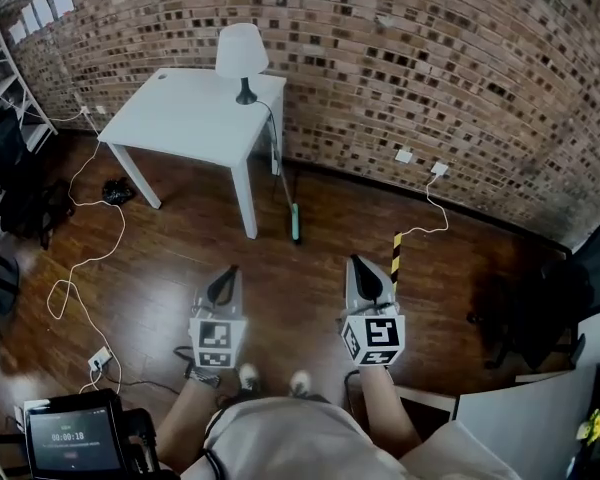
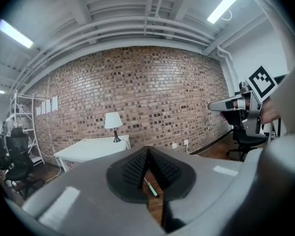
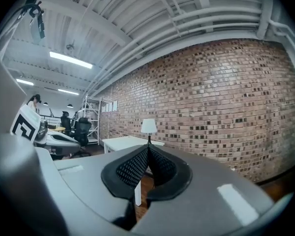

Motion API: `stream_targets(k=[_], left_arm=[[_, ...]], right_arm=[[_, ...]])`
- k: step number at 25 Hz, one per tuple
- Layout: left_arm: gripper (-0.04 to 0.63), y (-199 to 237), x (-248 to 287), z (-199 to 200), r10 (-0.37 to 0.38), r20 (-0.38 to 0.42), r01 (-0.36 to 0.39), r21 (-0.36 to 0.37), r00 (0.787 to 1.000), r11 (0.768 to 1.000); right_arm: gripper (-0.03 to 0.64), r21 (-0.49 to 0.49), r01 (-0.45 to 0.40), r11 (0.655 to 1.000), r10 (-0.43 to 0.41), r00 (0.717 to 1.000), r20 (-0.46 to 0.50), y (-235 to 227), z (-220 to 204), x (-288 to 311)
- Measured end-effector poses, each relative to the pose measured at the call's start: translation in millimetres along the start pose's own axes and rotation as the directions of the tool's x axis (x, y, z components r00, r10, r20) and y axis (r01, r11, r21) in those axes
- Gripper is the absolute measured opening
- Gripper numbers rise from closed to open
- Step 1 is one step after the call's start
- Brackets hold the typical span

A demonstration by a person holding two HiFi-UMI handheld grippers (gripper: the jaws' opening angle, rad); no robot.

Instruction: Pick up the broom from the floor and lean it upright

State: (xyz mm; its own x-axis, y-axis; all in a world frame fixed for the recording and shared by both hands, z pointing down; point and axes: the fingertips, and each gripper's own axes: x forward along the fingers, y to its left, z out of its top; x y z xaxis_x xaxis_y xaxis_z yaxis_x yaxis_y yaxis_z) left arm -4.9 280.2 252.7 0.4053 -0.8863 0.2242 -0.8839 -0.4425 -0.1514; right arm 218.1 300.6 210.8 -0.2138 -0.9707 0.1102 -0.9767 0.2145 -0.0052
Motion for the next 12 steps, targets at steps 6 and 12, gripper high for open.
stream_targets(k=[6,12], left_arm=[[0.000,35,-5,4,0.005,0.018,-0.005,-0.007,1.000,1.000],[0.000,30,-1,11,-0.039,0.043,0.038,0.015,0.998,0.999]], right_arm=[[0.012,-0.044,-0.013,0.999,0.013,1.000,0.012,37,15,13],[0.011,-0.090,0.010,0.996,-0.014,0.999,-0.043,45,9,14]])
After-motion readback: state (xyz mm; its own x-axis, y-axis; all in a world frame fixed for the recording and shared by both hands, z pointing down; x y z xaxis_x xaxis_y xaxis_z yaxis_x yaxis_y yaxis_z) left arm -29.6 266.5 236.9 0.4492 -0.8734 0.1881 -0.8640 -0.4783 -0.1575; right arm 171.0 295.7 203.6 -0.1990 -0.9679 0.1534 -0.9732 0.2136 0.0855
